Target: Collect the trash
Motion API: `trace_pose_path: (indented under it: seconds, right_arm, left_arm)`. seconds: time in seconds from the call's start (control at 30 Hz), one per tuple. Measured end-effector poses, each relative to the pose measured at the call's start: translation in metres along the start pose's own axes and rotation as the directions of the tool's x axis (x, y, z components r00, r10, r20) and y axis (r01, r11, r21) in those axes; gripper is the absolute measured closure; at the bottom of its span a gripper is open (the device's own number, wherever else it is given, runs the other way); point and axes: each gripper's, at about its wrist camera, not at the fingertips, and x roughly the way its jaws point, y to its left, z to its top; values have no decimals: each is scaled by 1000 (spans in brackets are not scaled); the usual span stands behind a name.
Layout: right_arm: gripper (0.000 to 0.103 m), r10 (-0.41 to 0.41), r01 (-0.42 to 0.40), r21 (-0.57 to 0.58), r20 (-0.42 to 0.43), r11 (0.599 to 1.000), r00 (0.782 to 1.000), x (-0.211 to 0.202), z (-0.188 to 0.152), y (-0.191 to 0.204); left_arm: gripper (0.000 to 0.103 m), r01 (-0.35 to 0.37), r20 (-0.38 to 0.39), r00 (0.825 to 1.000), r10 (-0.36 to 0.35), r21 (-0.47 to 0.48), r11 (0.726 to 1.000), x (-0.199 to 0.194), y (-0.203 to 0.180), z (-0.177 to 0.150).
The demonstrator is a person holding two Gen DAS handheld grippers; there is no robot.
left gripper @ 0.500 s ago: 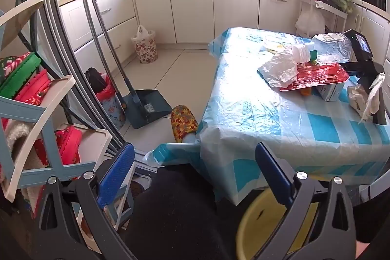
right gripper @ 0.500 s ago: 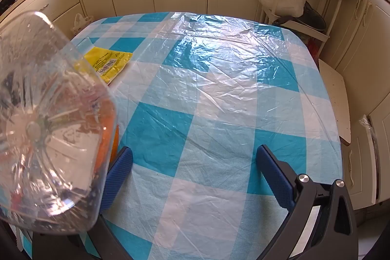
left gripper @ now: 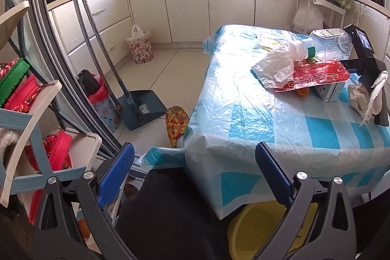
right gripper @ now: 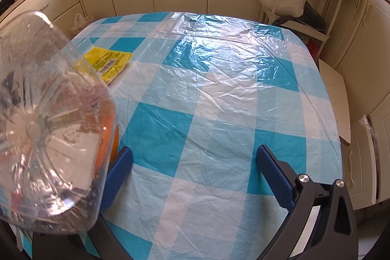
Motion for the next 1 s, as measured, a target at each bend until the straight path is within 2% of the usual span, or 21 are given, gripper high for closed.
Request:
trace_pose_path:
  seconds: [0.77,1.0]
  right_arm:
    - [6,1,-1,0,0,1000,1000,0,0,0]
    - [6,0,0,0,0,1000,1000,0,0,0]
  left_arm:
    - [7,29,-47,999,-27,44,999,4,-15,-8]
    - [7,44,-64,997,-43,13,999,10,-10,-5]
